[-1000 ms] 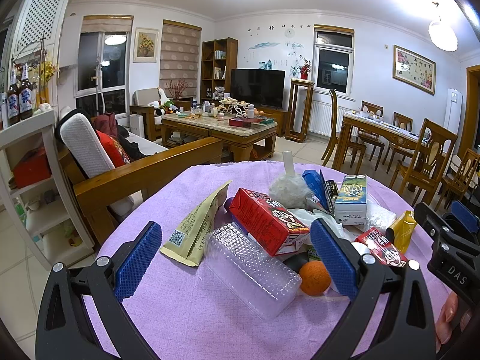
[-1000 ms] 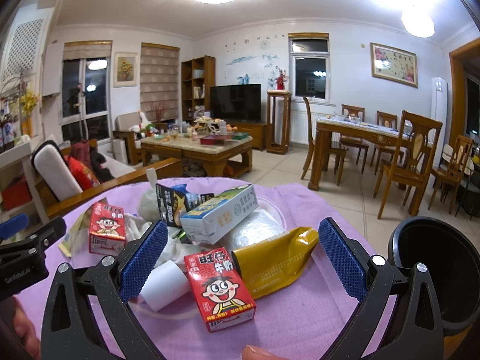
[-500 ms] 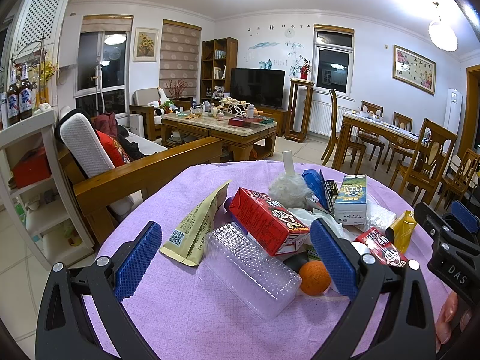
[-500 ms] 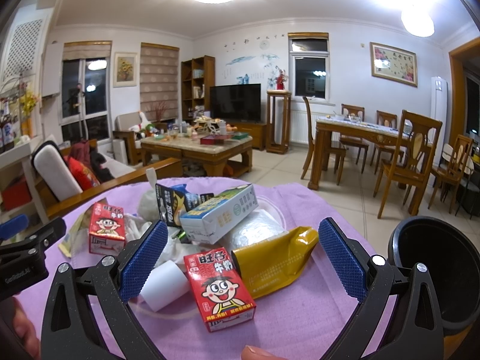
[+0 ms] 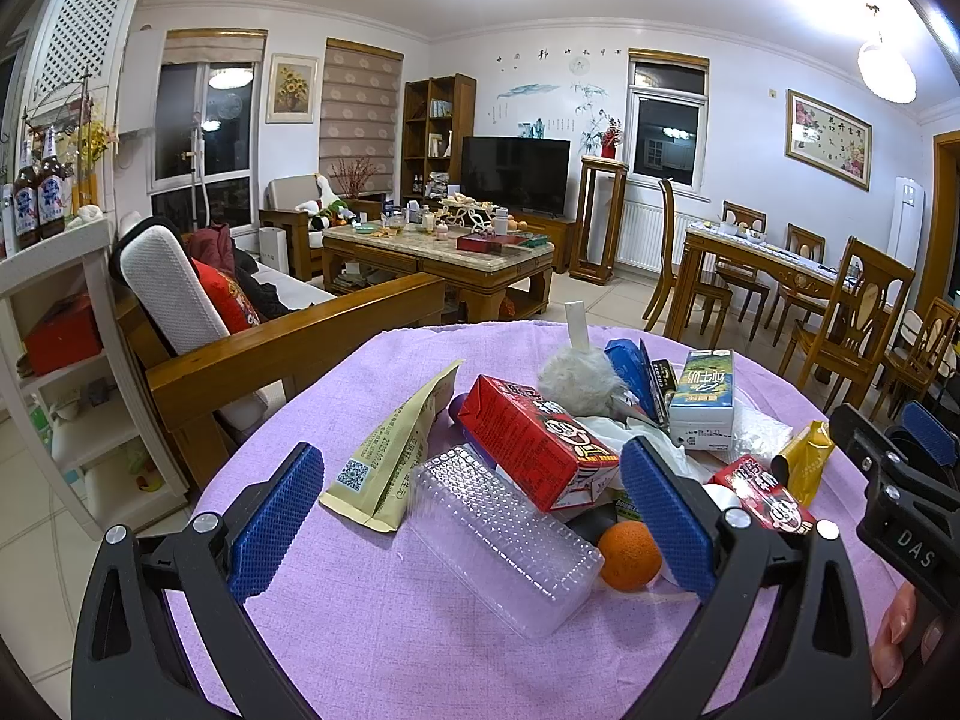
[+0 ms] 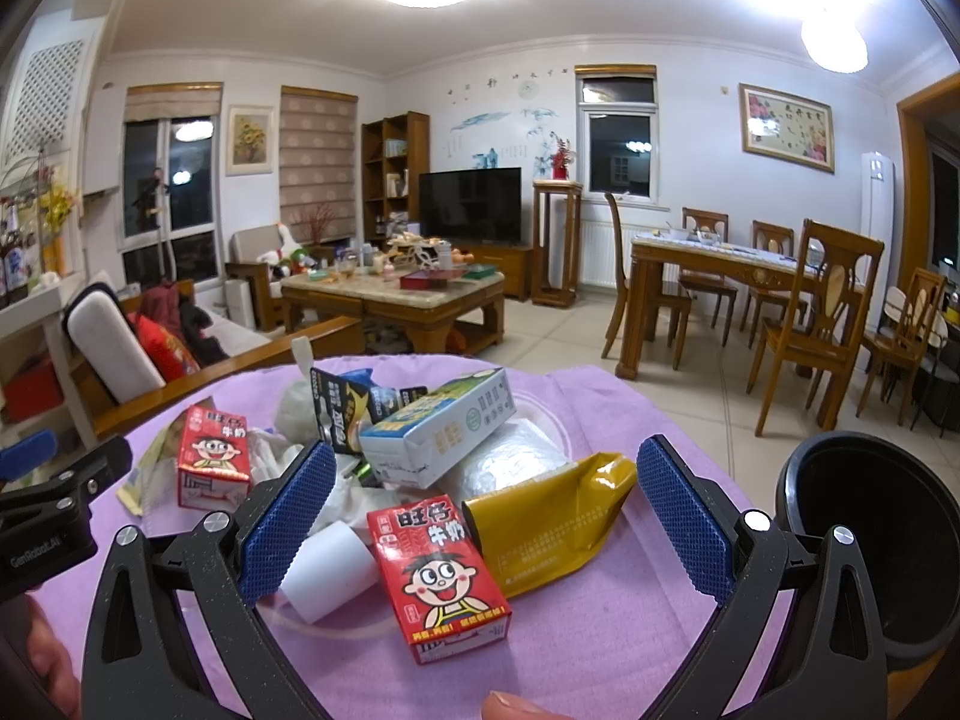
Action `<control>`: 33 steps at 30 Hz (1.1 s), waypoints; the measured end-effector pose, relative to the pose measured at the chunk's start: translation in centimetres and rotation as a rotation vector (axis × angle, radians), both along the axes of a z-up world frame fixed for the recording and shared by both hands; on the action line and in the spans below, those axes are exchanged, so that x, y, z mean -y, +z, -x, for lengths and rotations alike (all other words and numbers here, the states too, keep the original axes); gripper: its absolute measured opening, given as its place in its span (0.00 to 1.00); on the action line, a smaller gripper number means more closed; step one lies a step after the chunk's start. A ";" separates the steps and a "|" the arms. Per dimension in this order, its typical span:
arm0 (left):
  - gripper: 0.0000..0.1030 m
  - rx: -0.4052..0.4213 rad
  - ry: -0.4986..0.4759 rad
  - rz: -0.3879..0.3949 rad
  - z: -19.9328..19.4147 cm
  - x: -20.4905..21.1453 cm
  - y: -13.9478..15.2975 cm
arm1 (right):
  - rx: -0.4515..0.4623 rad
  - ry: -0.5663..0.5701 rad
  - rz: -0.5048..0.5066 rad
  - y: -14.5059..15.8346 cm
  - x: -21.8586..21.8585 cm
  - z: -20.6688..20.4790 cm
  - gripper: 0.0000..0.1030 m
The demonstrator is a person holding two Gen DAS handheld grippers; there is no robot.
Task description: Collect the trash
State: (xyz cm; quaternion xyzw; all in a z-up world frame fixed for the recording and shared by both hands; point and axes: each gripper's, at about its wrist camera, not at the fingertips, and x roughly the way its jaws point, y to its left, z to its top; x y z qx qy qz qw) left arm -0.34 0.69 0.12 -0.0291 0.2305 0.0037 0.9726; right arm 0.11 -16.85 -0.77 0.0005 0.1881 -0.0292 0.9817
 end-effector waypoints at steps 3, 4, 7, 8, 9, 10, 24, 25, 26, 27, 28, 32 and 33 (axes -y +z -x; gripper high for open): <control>0.95 -0.012 -0.013 0.047 -0.1 -0.8 0.0 | -0.023 0.019 -0.022 -0.1 0.3 -0.4 0.96; 0.95 -0.028 -0.035 0.064 -0.2 -1.3 -0.1 | -0.039 0.041 -0.046 -0.1 0.7 -0.6 0.96; 0.95 -0.069 -0.048 0.021 -0.8 -3.1 0.3 | -0.117 0.072 -0.107 0.1 2.8 -2.1 0.96; 0.95 -0.090 -0.066 0.033 -1.2 -3.9 0.4 | -0.138 0.084 -0.140 0.0 3.3 -2.4 0.96; 0.95 -0.129 -0.098 0.074 -1.7 -5.1 0.5 | -0.166 0.094 -0.174 0.3 4.3 -3.0 0.96; 0.95 -0.162 -0.122 0.115 -2.3 -5.9 0.5 | -0.197 0.106 -0.204 0.3 5.1 -3.6 0.96; 0.95 -0.430 -0.355 0.323 -9.7 -3.2 -0.2 | -0.370 0.129 -0.367 -1.2 9.5 -8.2 0.95; 0.95 -0.450 -0.360 0.320 -10.3 -2.6 -0.4 | -0.398 0.131 -0.406 -1.9 10.2 -8.6 0.92; 0.95 -0.464 -0.360 0.321 -10.6 -2.5 -0.4 | -0.414 0.132 -0.429 -2.4 10.5 -8.8 0.90; 0.94 -0.480 -0.360 0.322 -11.2 -1.9 -0.7 | -0.426 0.136 -0.451 -2.8 10.8 -9.0 0.88; 0.93 -0.487 -0.361 0.325 -11.6 -1.6 -0.7 | -0.434 0.141 -0.467 -3.1 11.0 -9.1 0.87; 0.84 -0.526 -0.338 0.315 -12.8 -0.7 -1.3 | -0.483 0.163 -0.494 -4.2 10.9 -10.2 0.84; 0.82 -0.531 -0.334 0.311 -13.0 -0.5 -1.3 | -0.496 0.171 -0.505 -4.5 10.7 -10.5 0.84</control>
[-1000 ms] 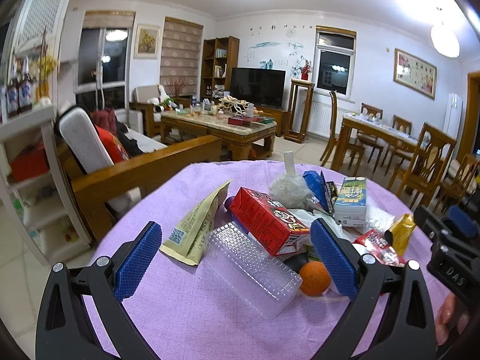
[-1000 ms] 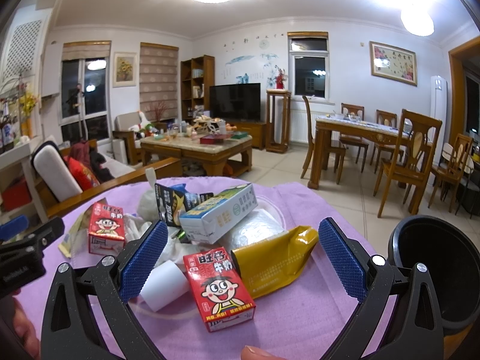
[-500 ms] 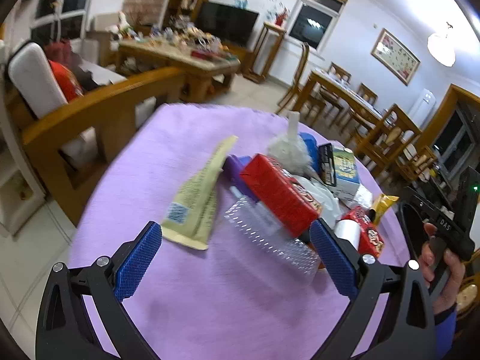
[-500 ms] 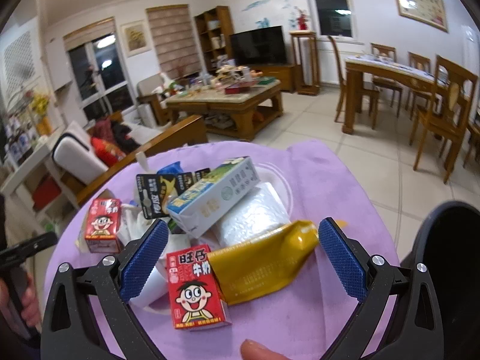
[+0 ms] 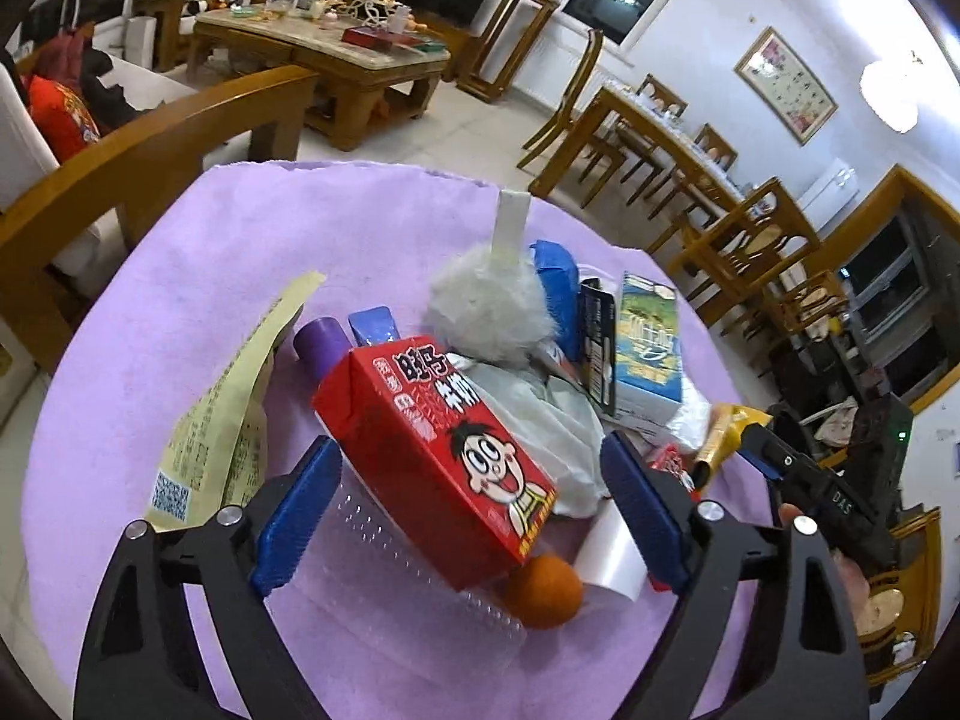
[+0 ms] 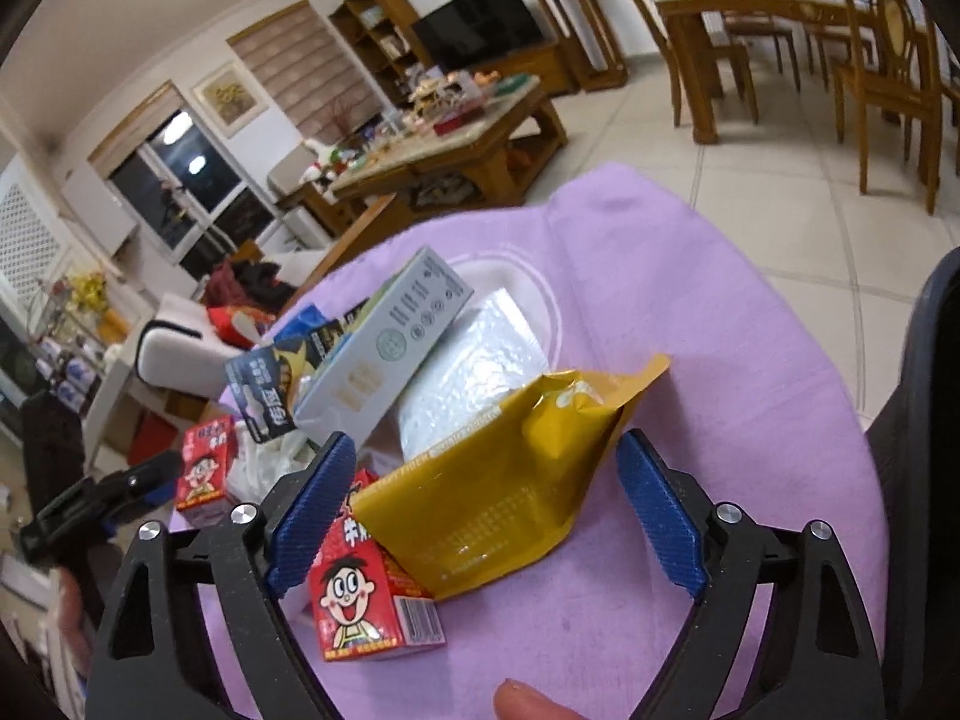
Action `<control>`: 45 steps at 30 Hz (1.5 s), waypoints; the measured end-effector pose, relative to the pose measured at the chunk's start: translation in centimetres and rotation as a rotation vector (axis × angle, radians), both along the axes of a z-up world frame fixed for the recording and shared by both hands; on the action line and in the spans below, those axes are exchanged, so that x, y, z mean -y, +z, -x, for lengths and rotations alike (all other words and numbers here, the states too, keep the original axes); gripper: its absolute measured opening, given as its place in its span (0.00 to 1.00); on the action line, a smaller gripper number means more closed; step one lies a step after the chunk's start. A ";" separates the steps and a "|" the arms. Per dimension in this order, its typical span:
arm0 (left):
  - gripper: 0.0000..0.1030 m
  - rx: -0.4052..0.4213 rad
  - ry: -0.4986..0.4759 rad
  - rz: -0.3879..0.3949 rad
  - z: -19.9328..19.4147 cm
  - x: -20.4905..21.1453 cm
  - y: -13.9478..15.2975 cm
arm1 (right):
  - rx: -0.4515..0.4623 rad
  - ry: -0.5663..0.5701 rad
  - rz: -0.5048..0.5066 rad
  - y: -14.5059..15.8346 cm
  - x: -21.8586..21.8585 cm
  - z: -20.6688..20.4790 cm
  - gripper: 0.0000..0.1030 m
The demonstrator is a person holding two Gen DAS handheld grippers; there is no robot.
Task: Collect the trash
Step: 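Grasp the red milk carton with left gripper while right gripper grasps yellow wrapper, then carry both items over the black bin and open both grippers to drop them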
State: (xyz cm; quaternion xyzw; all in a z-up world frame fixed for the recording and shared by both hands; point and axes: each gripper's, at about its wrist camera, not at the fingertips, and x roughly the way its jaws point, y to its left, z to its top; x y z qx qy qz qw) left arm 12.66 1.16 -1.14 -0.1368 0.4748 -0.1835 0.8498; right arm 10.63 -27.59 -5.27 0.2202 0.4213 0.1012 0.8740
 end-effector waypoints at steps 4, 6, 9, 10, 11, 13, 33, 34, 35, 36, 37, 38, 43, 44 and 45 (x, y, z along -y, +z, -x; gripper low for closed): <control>0.75 -0.040 -0.004 -0.012 -0.4 0.6 -0.9 | -0.042 0.012 0.000 -0.8 -0.7 -0.8 0.78; 0.74 -0.031 -0.002 -0.040 -0.1 1.0 -0.9 | -0.056 0.020 0.001 -1.2 -1.1 -1.0 0.75; 0.72 -0.032 0.005 -0.037 0.1 1.0 -0.9 | -0.051 0.022 0.002 -1.4 -1.4 -1.0 0.68; 0.70 -0.029 0.011 -0.041 0.2 0.9 -0.9 | -0.049 0.020 0.001 -1.4 -1.2 -1.1 0.64; 0.70 -0.027 0.016 -0.042 0.2 1.0 -0.9 | -0.045 0.013 -0.004 -1.5 -1.1 -1.0 0.60; 0.65 -0.021 0.025 -0.033 0.6 0.9 -0.9 | -0.042 0.003 -0.004 -1.6 -0.9 -1.0 0.52; 0.31 0.027 0.070 0.020 0.5 1.2 -0.6 | 0.067 -0.027 -0.012 1.0 1.2 3.0 0.36; 0.31 0.040 0.065 0.030 0.8 1.2 -0.3 | 0.076 -0.023 -0.010 1.3 1.3 3.3 0.36; 0.31 0.062 0.056 0.048 1.2 1.1 0.2 | 0.078 -0.014 -0.007 1.4 1.2 3.5 0.36; 0.31 0.078 0.051 0.053 1.6 1.2 0.6 | 0.076 -0.006 -0.007 1.4 1.2 3.6 0.36; 0.31 0.093 0.048 0.054 2.0 1.4 1.1 | 0.072 0.004 -0.012 1.3 1.2 3.7 0.36; 0.31 0.106 0.042 0.056 2.3 1.6 1.7 | 0.069 0.007 -0.020 1.3 1.3 3.9 0.36; 0.31 0.156 -0.045 0.086 3.6 4.8 4.8 | 0.101 -0.005 -0.040 2.6 3.0 5.5 0.36; 0.31 0.159 -0.059 0.088 3.5 5.4 5.1 | 0.107 -0.010 -0.041 2.9 3.5 5.9 0.36; 0.31 0.165 -0.093 0.090 3.6 7.0 5.6 | 0.116 -0.020 -0.041 3.2 4.4 6.3 0.36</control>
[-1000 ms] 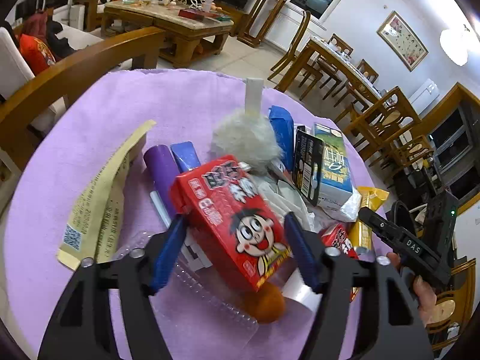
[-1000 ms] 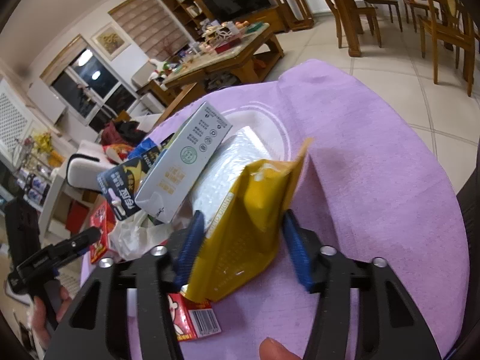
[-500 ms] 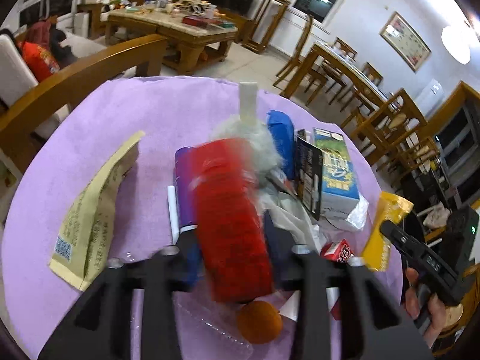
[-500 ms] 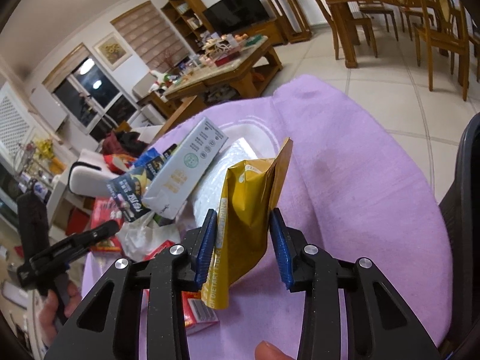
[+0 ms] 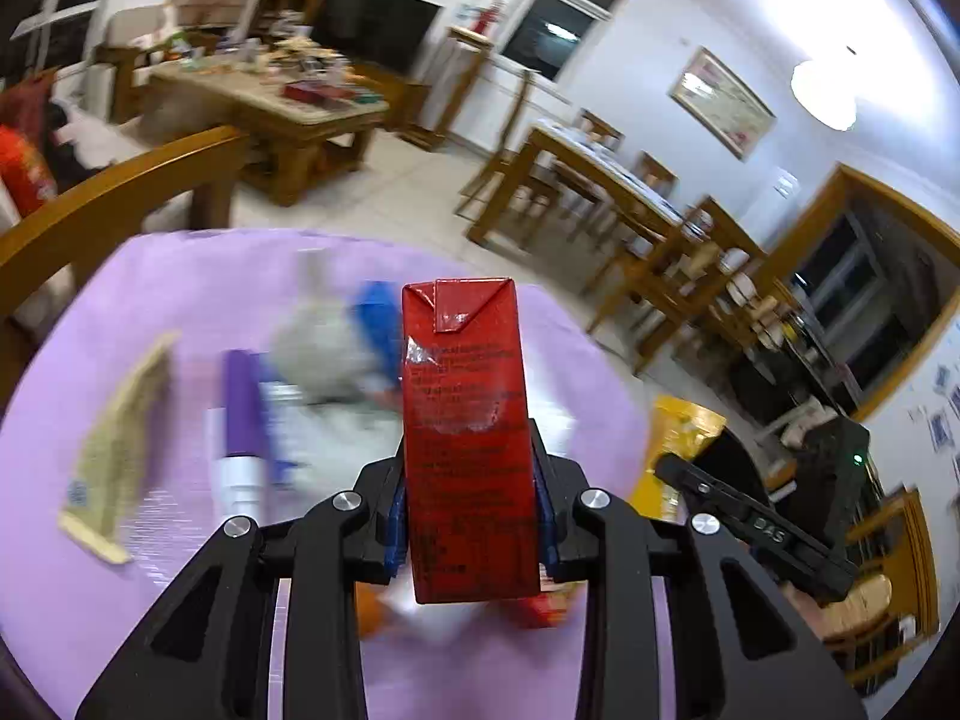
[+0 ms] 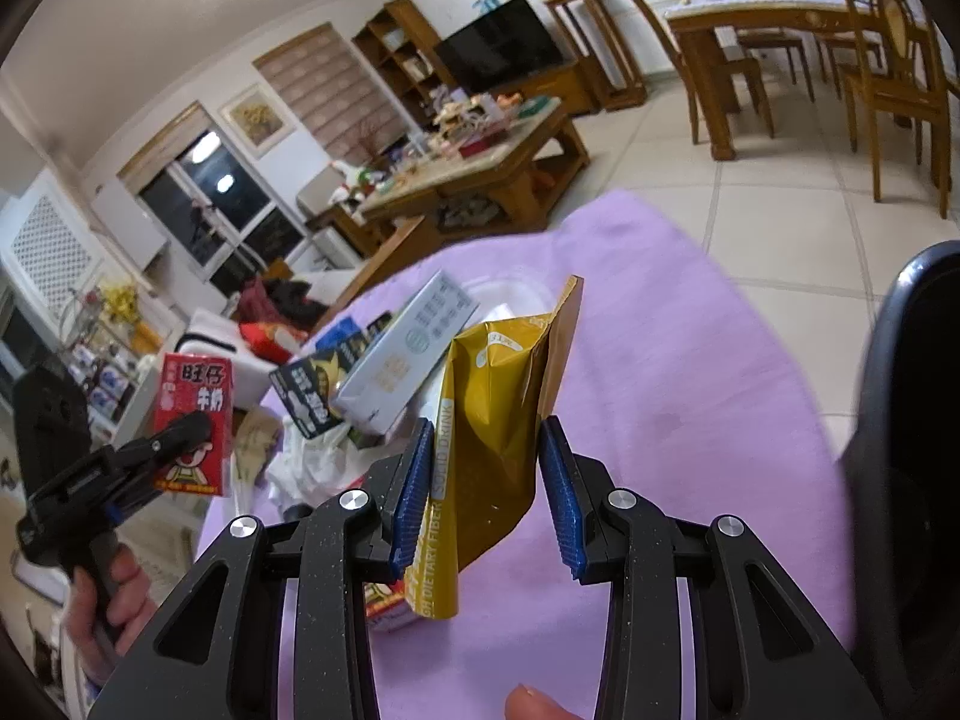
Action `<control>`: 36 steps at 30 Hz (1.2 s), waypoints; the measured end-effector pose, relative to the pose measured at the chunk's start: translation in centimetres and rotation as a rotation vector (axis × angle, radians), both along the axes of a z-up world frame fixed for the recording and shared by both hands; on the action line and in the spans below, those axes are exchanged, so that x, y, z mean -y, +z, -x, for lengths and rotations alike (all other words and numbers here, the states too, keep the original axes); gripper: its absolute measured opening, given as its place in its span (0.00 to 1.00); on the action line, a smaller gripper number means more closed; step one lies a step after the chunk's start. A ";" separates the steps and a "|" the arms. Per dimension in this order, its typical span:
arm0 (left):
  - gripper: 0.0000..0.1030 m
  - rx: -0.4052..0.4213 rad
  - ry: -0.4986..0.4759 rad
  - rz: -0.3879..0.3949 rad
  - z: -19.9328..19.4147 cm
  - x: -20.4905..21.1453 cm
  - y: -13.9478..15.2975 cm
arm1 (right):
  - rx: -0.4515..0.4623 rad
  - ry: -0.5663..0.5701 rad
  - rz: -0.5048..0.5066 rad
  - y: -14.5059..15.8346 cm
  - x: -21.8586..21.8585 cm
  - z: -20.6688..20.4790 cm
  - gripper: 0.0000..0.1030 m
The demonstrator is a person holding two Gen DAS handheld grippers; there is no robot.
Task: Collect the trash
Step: 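Carry both items over the black bin and open both grippers to drop them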
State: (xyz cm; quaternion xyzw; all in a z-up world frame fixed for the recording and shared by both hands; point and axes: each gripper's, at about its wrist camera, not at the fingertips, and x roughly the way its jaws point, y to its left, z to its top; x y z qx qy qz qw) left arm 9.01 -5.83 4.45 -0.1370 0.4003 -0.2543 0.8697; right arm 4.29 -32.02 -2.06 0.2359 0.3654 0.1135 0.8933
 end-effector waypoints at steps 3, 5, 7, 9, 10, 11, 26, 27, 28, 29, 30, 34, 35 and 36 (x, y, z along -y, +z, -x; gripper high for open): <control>0.31 0.013 -0.076 -0.012 0.3 4.1 0.5 | 0.024 -0.043 0.011 0.8 3.0 1.7 0.36; 0.31 0.015 -0.132 -0.013 0.4 7.0 0.5 | 0.035 -0.084 0.023 1.3 5.3 3.2 0.36; 0.31 0.011 -0.202 -0.012 0.7 10.6 0.3 | 0.037 -0.126 0.034 1.5 7.7 4.4 0.36; 0.31 0.004 -0.273 -0.012 1.0 14.5 0.1 | 0.029 -0.176 0.056 1.5 10.3 6.0 0.36; 0.31 0.000 -0.303 -0.010 1.3 16.0 -0.1 | 0.018 -0.204 0.072 1.4 11.8 6.8 0.36; 0.31 -0.004 -0.344 -0.009 1.6 18.3 -0.3 | 0.009 -0.220 0.085 1.2 12.7 7.4 0.36; 0.32 -0.127 -0.586 -0.188 3.4 35.7 -8.4 | -0.173 -0.288 0.243 -5.2 21.0 13.7 0.36; 0.32 -0.131 -0.588 -0.213 3.5 36.3 -8.9 | -0.183 -0.281 0.244 -5.6 21.0 13.6 0.36; 0.32 -0.129 -0.588 -0.234 3.6 36.7 -9.2 | -0.192 -0.274 0.245 -5.9 21.1 13.7 0.36; 0.32 -0.127 -0.590 -0.252 3.6 36.6 -9.4 | -0.201 -0.265 0.246 -6.3 21.1 13.9 0.36; 0.32 -0.129 -0.594 -0.272 3.6 36.9 -9.7 | -0.209 -0.257 0.245 -6.4 21.2 13.8 0.36; 0.32 -0.116 -0.606 -0.342 4.2 37.5 -10.2 | -0.232 -0.224 0.237 -7.1 21.1 13.9 0.36; 0.32 -0.109 -0.608 -0.356 4.4 37.7 -10.2 | -0.235 -0.218 0.233 -7.1 21.0 13.5 0.36; 0.32 -0.103 -0.611 -0.367 4.6 37.7 -10.1 | -0.239 -0.213 0.230 -7.0 21.0 12.9 0.36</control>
